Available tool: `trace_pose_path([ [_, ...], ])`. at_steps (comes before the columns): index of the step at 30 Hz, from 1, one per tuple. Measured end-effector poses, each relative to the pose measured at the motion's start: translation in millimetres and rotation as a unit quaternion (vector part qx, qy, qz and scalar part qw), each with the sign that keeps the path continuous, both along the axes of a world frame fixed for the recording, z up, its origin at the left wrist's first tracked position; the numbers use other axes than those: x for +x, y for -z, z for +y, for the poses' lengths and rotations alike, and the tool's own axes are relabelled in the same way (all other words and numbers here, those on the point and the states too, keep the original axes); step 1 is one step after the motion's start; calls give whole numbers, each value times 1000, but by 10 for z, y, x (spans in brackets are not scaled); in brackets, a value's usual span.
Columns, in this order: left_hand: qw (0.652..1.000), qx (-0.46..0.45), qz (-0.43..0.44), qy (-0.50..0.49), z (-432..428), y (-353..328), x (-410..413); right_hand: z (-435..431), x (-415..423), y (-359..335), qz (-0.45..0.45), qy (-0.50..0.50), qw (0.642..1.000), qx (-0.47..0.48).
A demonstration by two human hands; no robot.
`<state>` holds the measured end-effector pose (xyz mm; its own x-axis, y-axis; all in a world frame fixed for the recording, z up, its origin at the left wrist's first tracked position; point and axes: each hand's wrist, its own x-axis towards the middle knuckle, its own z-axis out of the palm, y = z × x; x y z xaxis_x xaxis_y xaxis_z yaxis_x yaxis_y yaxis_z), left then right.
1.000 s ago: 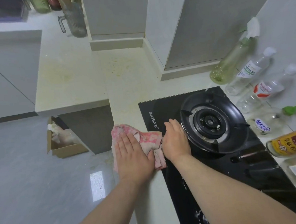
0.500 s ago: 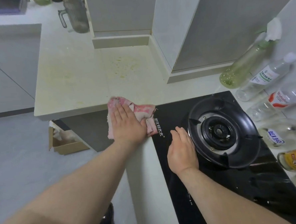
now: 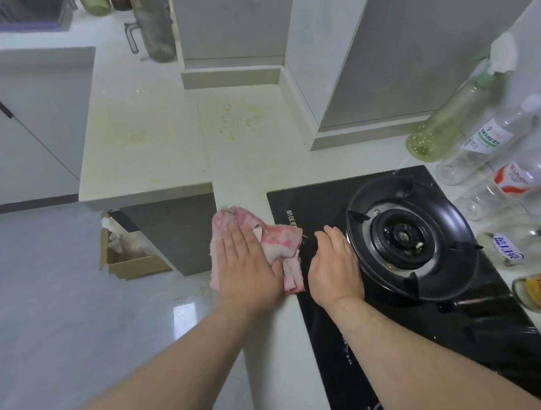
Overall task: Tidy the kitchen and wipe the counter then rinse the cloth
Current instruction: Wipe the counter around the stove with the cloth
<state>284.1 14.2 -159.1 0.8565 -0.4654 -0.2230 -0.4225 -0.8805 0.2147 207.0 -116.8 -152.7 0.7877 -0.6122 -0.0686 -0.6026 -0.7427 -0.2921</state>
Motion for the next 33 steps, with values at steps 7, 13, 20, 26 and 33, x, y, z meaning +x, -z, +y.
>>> trace_pose_path([
  [7,999,-30,24,-12,301,83,-739,10,-22,-26,0,-2,1000,6],
  [13,998,-38,25,-46,93,23,-381,-12,-12,-11,3,4,1000,11],
  [20,1000,2,12,-29,-130,-97,346,-12,-19,-16,-1,3,1000,25],
  [26,1000,4,18,-10,-258,-118,855,-124,467,-76,-23,-47,998,38],
  [33,999,24,-1,34,-348,-116,1355,-251,856,54,-13,44,999,6],
])
